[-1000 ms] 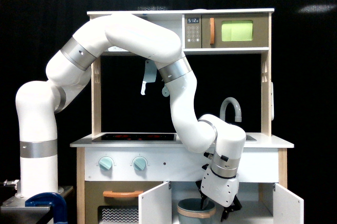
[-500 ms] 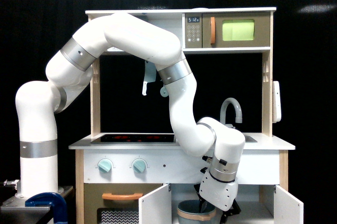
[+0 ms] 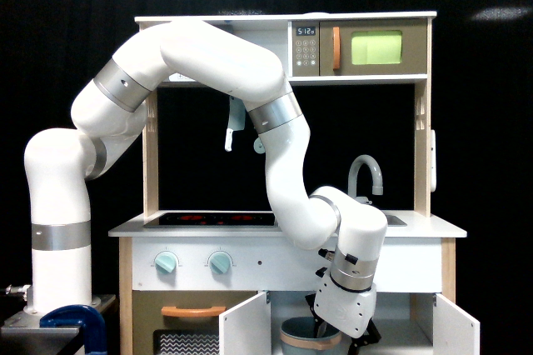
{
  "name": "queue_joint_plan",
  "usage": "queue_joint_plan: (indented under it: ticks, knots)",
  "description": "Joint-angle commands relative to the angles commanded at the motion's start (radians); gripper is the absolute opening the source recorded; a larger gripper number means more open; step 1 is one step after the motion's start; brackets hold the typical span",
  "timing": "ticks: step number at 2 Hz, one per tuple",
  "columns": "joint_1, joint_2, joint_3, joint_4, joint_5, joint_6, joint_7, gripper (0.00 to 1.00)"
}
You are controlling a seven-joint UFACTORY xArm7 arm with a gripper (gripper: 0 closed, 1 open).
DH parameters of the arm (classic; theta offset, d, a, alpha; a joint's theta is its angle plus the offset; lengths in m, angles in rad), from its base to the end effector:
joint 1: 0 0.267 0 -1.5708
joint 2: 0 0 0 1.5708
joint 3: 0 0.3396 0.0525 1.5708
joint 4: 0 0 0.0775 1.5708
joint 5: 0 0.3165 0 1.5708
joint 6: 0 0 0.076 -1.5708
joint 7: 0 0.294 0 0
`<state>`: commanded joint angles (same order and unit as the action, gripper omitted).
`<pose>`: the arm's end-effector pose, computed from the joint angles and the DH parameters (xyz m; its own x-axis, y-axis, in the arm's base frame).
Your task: Put the bowl inside the kitchen cabinet
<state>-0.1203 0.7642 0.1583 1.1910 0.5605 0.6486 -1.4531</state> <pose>0.5029 0.0962 -0.0643 0.5852 0.7626 0.2756 0.8008 -0.4900 -0.3444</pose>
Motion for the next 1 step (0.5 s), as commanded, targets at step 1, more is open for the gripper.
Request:
queue_joint_plan:
  ticks: [1]
  knots:
    - [-0.014,-0.020,0.009,-0.012,-0.014,0.007,0.010,1.00]
